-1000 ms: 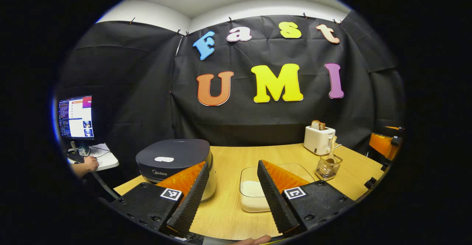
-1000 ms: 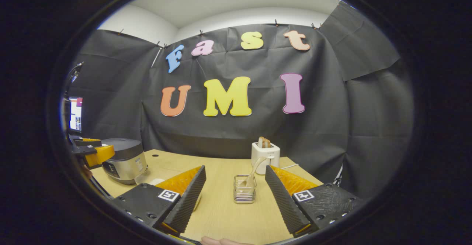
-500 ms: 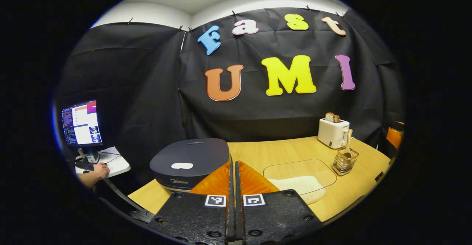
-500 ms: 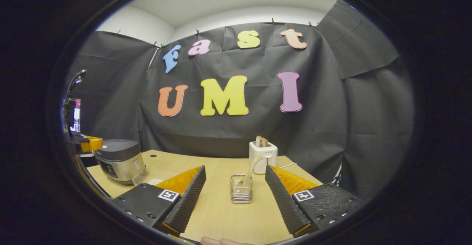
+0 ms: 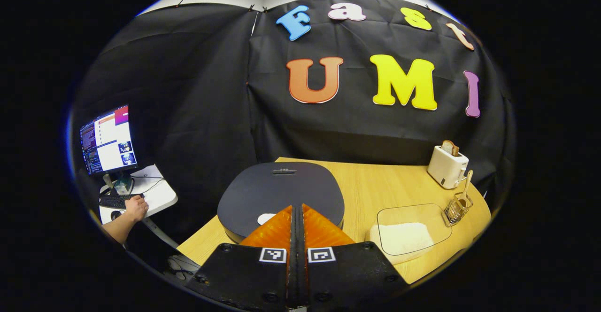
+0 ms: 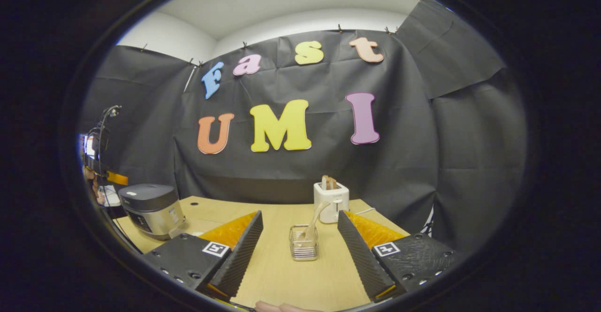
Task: Close the left gripper, press the button to open the rice cooker; take a wooden spoon from the chopstick holder with the right hand, scoop a spoonful of rice and pour it into the rice cooker, then put the wooden spoon back into the chopstick holder.
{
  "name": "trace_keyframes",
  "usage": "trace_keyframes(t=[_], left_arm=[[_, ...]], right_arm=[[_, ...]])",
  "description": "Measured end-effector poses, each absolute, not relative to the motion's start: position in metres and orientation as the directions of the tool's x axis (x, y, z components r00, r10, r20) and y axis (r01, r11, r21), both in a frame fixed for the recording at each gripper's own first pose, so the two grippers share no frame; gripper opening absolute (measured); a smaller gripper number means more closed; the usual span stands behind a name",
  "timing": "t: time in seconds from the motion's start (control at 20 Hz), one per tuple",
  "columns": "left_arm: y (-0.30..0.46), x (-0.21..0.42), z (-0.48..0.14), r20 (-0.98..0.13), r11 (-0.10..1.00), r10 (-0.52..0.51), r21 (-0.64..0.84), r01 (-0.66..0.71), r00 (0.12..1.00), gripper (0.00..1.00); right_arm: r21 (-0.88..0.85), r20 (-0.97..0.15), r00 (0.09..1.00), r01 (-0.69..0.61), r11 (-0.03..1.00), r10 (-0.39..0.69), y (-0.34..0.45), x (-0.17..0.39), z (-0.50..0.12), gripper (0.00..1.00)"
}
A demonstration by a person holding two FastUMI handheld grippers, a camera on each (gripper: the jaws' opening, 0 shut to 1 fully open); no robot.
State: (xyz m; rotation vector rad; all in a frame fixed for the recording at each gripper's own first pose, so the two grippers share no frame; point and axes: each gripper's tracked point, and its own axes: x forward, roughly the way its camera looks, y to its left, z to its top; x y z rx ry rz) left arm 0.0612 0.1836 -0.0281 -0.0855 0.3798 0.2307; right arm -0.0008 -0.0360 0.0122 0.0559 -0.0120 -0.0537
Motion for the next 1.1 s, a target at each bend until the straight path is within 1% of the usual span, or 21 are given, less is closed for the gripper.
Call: trace_keyframes(t=[0.1,0.3,0.65,0.7,0.75,0.85,0.9,1.05,1.1], left_arm=[[0.193,0.065,-0.04,-0.421,0.966,0.209,-0.05,-0.253,0.883,0.02],[0.203,0.076,-0.057,-0.476,0.96,0.205,-0.071,-0.27,0.855,0.03],[0.202,0.077,-0.069,-0.471,0.968,0.162,-0.096,-0.232,0.867,0.03],[0.201,0.077,-0.076,-0.494,0.967,0.147,-0.111,-0.23,0.857,0.03],[0.203,0.076,-0.071,-0.468,0.97,0.142,-0.112,-0.218,0.872,0.03],[0.204,0.078,-0.073,-0.479,0.97,0.128,-0.121,-0.21,0.868,0.03],[0.204,0.077,-0.07,-0.465,0.969,0.133,-0.123,-0.213,0.875,0.03],[0.203,0.069,-0.048,-0.389,0.969,0.188,-0.076,-0.235,0.902,0.03],[0.204,0.072,-0.035,-0.332,0.969,0.214,-0.048,-0.243,0.919,0.03]], right_arm=[[0.065,0.024,0.998,0.059,0.996,-0.061,-0.041,-0.004,0.017,0.94],[0.074,0.033,0.997,0.074,0.994,-0.077,-0.049,-0.007,0.02,0.95],[0.098,0.038,0.995,0.087,0.991,-0.091,-0.056,-0.008,0.023,0.95],[0.101,0.036,0.996,0.083,0.991,-0.087,-0.054,-0.008,0.022,0.95],[0.102,0.036,0.996,0.077,0.992,-0.081,-0.052,-0.008,0.023,0.95],[0.101,0.036,0.997,0.068,0.993,-0.072,-0.048,-0.01,0.022,0.95],[0.097,0.037,0.997,0.065,0.993,-0.069,-0.048,-0.009,0.023,0.95],[0.085,0.046,0.996,0.078,0.993,-0.083,-0.054,-0.009,0.025,0.95],[0.09,0.045,0.995,0.087,0.992,-0.091,-0.056,-0.007,0.023,0.95]])
